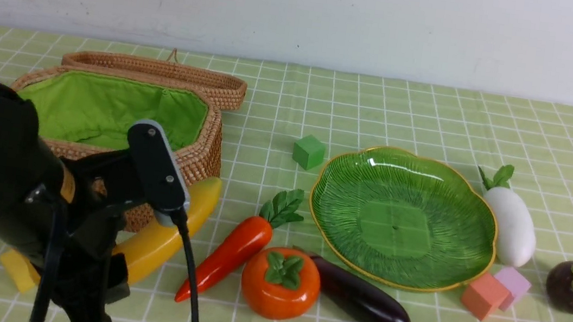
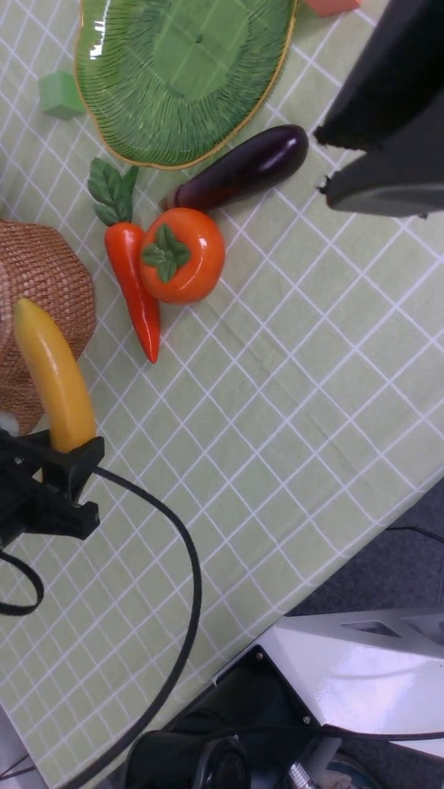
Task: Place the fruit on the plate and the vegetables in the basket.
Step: Use the left arm to grab a banana and put it into the right plate
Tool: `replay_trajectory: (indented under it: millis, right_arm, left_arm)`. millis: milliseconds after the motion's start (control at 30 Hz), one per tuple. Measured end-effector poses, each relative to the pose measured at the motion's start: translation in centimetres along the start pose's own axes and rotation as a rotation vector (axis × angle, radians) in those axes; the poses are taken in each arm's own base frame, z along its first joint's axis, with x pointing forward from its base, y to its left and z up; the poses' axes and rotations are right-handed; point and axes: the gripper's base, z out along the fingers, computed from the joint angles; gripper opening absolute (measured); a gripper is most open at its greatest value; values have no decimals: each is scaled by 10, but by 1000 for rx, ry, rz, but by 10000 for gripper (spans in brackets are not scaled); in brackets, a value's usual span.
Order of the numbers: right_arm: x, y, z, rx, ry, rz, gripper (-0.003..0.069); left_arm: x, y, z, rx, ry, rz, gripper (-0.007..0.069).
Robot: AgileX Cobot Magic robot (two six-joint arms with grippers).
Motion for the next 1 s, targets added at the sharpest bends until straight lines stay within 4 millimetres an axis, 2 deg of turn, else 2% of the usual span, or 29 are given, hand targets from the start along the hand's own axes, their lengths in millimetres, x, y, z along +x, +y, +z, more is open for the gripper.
replay_trajectory:
  millis: [233, 400, 600, 733, 867, 1000]
  right_arm:
    - [0, 0, 0, 0, 0, 0, 99]
    - [-2, -1, 0, 12, -18, -2, 99]
    - [-10, -13, -1, 145, -110, -6, 101]
    - [-13, -25, -4, 277, -146, 34, 104]
    - [-12, -33, -7, 363, -155, 98, 106]
    - [-11, -40, -9, 440, -151, 137, 107]
  left_arm:
    - [1, -10, -24, 48, -102, -45, 314]
    - [-3, -12, -27, 52, -155, -30, 314]
    - [-21, -10, -32, 64, -334, -46, 314]
    - [-48, -4, -36, 109, -455, -40, 314]
    - [-80, 1, -31, 159, -529, -25, 314]
    - [-128, -9, -15, 187, -577, 58, 314]
